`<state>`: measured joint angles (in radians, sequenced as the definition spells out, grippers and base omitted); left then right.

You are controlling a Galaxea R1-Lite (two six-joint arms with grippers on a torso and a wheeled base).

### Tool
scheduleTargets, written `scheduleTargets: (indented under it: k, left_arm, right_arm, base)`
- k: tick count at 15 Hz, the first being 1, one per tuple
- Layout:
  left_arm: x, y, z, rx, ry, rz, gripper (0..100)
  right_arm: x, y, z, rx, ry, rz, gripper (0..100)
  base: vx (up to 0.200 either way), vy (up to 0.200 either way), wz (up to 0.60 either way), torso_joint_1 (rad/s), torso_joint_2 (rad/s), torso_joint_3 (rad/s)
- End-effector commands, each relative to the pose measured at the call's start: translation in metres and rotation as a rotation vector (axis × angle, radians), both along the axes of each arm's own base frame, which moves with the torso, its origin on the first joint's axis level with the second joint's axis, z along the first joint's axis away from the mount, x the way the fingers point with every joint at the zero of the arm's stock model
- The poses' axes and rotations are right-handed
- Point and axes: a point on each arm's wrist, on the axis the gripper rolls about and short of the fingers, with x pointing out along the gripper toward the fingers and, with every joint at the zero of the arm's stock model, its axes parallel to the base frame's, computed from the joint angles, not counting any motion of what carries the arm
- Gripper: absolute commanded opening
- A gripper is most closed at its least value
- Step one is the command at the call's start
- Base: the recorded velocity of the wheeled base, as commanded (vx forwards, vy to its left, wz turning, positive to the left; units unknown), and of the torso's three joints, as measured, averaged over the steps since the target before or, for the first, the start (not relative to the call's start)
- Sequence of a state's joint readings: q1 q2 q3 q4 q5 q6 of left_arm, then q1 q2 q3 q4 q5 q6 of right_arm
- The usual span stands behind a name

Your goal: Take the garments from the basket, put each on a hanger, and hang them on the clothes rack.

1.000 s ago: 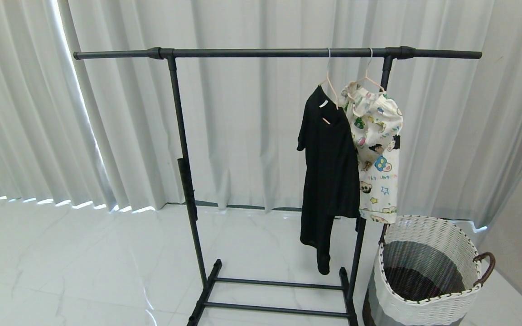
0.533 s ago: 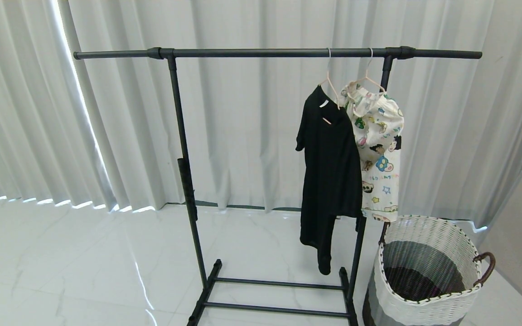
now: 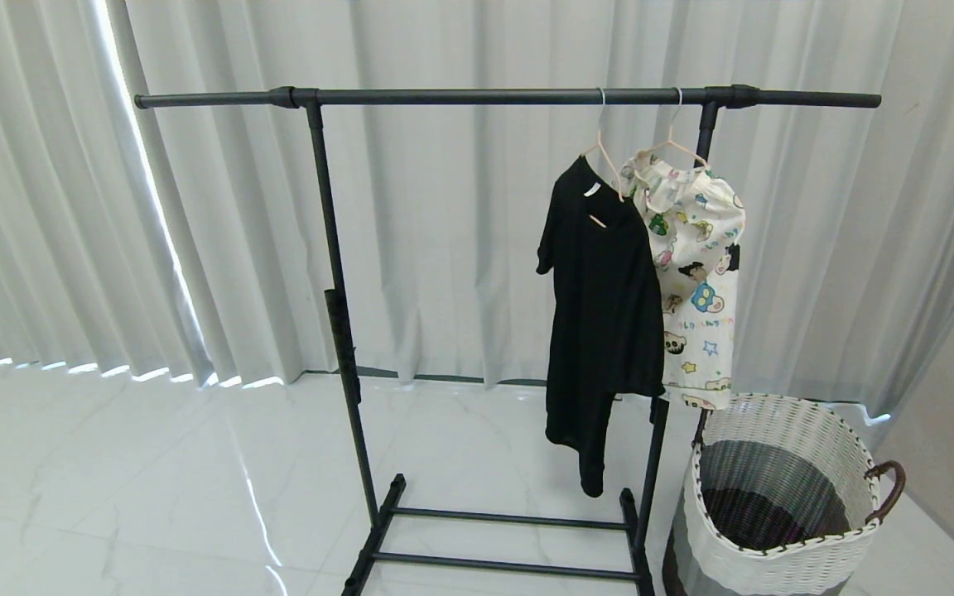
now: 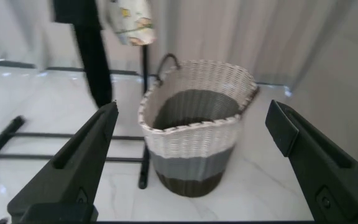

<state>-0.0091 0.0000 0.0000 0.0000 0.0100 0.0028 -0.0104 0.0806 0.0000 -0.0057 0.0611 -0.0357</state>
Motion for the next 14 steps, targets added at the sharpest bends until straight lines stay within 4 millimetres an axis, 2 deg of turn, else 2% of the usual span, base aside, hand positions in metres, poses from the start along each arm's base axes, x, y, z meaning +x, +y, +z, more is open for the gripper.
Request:
scheduleTargets:
  k: [1, 3, 14]
  left_arm:
    - [0.0000, 0.0000, 0.0000, 0.000, 0.000, 0.001, 100]
    - [0.0000, 0.0000, 0.0000, 0.000, 0.000, 0.002, 100]
    - [0.0000, 0.0000, 0.0000, 0.000, 0.000, 0.002, 100]
  right_arm:
    - [-0.0019, -0.0008, -0.0002, -0.005, -0.026, 0.045, 100]
    - [-0.0062, -0.0003, -0.0014, 0.002, -0.082, 0.018, 100]
    - [-0.0062, -0.0003, -0.0016, 0.000, -0.081, 0.018, 100]
  base:
    - [0.000, 0.000, 0.00, 0.000, 0.00, 0.000]
    - [0.000, 0.000, 0.00, 0.000, 0.00, 0.000]
    - [0.000, 0.000, 0.00, 0.000, 0.00, 0.000]
